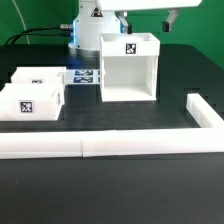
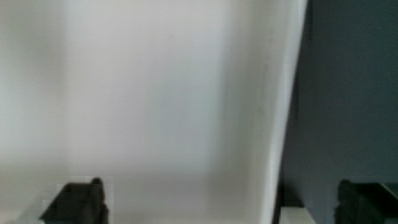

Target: Assemble drawer

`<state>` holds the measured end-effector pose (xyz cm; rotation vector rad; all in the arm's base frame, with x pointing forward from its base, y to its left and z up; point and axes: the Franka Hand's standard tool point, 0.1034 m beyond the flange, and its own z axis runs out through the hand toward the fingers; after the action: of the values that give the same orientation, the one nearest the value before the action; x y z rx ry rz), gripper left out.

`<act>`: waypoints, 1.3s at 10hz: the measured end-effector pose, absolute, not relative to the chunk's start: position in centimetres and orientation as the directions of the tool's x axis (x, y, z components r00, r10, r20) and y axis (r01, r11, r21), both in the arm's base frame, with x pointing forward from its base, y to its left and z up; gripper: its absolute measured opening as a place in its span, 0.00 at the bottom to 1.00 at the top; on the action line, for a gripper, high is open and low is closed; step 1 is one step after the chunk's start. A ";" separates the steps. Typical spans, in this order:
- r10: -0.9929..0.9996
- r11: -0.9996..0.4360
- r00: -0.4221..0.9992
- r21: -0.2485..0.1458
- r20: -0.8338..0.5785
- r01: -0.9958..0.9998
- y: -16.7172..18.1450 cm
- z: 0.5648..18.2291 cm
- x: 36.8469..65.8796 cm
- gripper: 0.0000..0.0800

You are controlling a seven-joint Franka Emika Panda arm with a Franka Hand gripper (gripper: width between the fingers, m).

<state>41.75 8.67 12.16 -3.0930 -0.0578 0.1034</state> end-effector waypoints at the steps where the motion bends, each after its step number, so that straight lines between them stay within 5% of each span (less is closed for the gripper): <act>1: 0.030 -0.998 0.998 -0.051 -0.063 0.027 9.1 11.6 41.0 0.81; 4: 0.020 -0.999 0.998 -0.051 -0.056 0.017 9.6 9.8 39.3 0.81; 6: 0.003 -0.999 0.998 -0.045 -0.064 0.000 10.1 9.5 39.2 0.53; 7: 0.002 -0.999 0.998 -0.044 -0.065 -0.001 10.1 9.5 39.2 0.53; 8: 0.002 -0.999 0.998 -0.044 -0.065 -0.001 10.1 9.5 39.2 0.30; 9: 0.002 -0.999 0.998 -0.044 -0.065 -0.001 10.1 9.5 39.2 0.30; 10: 0.002 -0.999 0.998 -0.044 -0.065 -0.001 10.1 9.5 39.2 0.09; 13: 0.002 -0.999 0.998 -0.044 -0.064 -0.001 10.1 9.5 39.2 0.05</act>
Offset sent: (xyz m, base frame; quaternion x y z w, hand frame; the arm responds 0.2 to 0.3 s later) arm -0.0178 0.0108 -0.0248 0.0064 0.0163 0.0399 0.9991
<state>39.19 10.11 9.49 -3.0955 -0.0008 0.0999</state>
